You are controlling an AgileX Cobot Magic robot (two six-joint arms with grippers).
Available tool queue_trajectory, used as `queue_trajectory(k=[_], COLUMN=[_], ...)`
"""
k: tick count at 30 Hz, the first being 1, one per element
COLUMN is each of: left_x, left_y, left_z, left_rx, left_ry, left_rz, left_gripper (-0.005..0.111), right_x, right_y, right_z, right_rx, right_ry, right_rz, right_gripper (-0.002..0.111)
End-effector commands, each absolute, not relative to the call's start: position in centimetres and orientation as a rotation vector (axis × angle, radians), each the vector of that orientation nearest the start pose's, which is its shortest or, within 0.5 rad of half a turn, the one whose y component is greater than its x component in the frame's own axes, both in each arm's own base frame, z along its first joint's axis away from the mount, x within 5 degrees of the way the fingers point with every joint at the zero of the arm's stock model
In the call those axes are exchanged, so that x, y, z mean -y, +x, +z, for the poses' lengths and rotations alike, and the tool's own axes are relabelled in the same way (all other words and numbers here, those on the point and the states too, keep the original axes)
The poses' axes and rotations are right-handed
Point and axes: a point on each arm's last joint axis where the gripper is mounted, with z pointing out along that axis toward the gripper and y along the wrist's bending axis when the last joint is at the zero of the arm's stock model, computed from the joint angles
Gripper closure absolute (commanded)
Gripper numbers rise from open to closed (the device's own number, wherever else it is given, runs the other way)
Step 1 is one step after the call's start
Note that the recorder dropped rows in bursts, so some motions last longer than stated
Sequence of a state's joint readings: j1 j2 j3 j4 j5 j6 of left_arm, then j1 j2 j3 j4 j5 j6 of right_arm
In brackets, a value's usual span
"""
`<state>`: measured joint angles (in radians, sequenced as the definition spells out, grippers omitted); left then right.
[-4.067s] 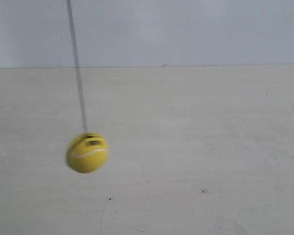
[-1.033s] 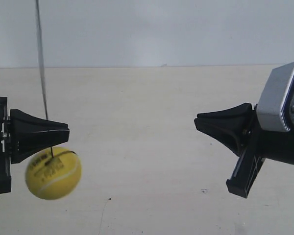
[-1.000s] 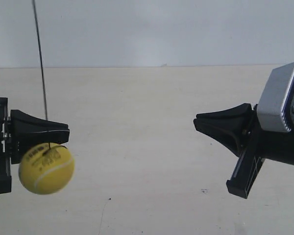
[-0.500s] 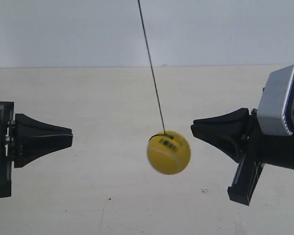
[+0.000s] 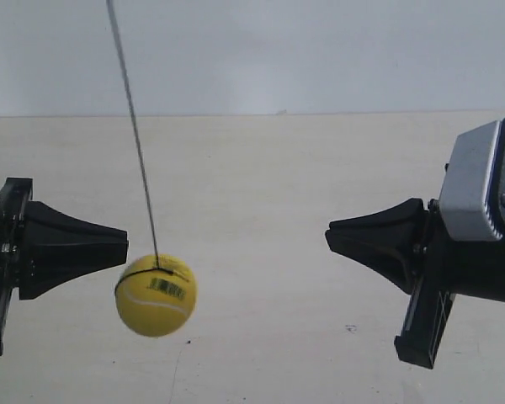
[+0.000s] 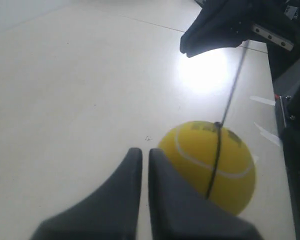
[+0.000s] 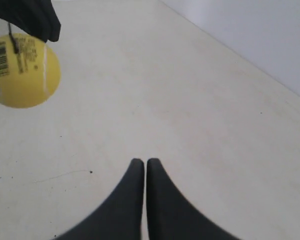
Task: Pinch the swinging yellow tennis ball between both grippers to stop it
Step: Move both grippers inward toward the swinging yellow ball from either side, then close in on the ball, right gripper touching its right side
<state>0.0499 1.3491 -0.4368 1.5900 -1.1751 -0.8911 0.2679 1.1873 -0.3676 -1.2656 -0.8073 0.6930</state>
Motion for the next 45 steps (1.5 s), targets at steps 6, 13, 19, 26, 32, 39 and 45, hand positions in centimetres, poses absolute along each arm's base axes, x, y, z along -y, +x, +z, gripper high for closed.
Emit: queue_trajectory(k=[6, 13, 19, 26, 32, 39, 45], left_x=[7.6, 7.6, 7.7, 8.0, 8.8, 8.8, 8.8], left_y=[18.6, 18.3, 18.3, 18.1, 18.3, 18.9, 19.1], left_z=[21.1, 20.8, 20.9, 20.9, 20.4, 19.4, 19.4], left_rx=[-1.647, -1.659, -1.638, -1.632, -1.607, -1.642, -1.633], left_ry=[1.103, 1.098, 1.100, 1.117, 1.130, 1.103, 1.090], left_rz=[-0.958, -0.972, -0.975, -0.988, -1.012, -1.031, -1.021], left_gripper=[0.102, 0.102, 0.102, 0.102, 0.102, 0.102, 0.102], right_x=[-11.4, -11.7, -12.2, -12.4, -13.1, -13.5, -13.5], right_y=[16.4, 17.3, 17.4, 17.3, 17.0, 16.9, 17.3], right_z=[22.0, 20.1, 19.9, 20.0, 20.1, 20.3, 20.6], right_rx=[-1.569, -1.628, -1.568, -1.559, -1.527, -1.503, -1.482], right_ry=[-1.137, -1.161, -1.158, -1.159, -1.182, -1.181, -1.173], right_rz=[0.699, 0.740, 0.811, 0.831, 0.821, 0.810, 0.790], right_gripper=[0.108, 0.108, 0.108, 0.108, 0.108, 0.108, 0.108])
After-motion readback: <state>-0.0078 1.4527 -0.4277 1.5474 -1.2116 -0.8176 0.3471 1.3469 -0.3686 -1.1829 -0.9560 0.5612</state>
